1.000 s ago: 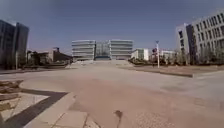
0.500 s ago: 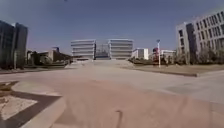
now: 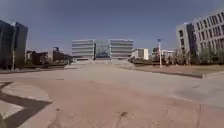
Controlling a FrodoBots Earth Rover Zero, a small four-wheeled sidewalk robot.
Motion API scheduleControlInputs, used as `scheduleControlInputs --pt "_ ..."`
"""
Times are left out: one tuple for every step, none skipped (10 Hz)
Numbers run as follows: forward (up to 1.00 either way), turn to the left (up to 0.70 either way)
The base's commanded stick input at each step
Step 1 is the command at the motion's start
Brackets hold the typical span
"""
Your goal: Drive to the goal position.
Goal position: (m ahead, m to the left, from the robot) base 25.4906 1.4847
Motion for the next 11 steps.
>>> scheduleControlInputs --pt "0.70 0.00" --pt "0.70 0.00" --pt "0.70 0.00" --pt "0.70 0.00" --pt "0.70 0.00" --pt "0.70 0.00" --pt "0.70 0.00" --pt "0.70 0.00" --pt "0.70 0.00" --pt "0.70 0.00" --pt "0.70 0.00"
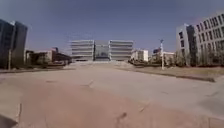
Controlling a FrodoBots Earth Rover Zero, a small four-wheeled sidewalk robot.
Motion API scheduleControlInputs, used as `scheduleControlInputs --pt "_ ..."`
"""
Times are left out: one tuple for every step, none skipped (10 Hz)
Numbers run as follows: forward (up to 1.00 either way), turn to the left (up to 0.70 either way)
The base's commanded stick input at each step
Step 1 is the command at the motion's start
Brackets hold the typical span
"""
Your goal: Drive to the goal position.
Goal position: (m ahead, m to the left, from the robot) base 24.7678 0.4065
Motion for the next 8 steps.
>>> scheduleControlInputs --pt "0.70 0.00" --pt "0.70 0.00" --pt "0.70 0.00" --pt "0.70 0.00" --pt "0.70 0.00" --pt "0.70 0.00" --pt "0.70 0.00" --pt "0.70 0.00"
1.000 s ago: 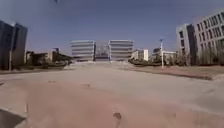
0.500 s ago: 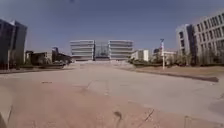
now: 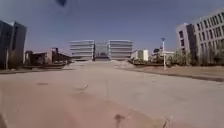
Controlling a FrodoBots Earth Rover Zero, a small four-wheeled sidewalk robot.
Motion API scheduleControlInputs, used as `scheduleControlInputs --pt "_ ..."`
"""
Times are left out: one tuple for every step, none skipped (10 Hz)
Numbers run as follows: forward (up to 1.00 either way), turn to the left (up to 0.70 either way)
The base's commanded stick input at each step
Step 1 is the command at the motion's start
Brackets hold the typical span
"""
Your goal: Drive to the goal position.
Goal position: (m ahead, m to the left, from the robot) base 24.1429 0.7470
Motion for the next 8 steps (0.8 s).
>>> scheduleControlInputs --pt "0.70 0.00" --pt "0.70 0.00" --pt "0.70 0.00" --pt "0.70 0.00" --pt "0.70 0.00" --pt "0.70 0.00" --pt "0.70 0.00" --pt "0.70 0.00"
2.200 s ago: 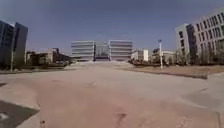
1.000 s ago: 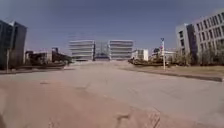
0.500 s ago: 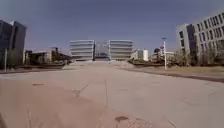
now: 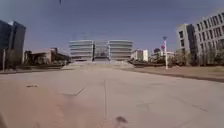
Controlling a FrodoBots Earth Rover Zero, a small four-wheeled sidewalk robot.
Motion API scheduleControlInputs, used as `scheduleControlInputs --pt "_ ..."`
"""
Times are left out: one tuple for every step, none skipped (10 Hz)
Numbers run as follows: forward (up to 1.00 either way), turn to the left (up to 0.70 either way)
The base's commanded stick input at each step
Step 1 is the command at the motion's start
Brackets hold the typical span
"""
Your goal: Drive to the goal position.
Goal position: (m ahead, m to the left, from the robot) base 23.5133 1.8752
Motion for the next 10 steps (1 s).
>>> scheduleControlInputs --pt "0.70 0.00" --pt "0.70 0.00" --pt "0.70 0.00" --pt "0.70 0.00" --pt "0.70 0.00" --pt "0.70 0.06" --pt "0.70 0.13" --pt "0.70 0.35" --pt "0.69 0.35" --pt "0.69 0.28"
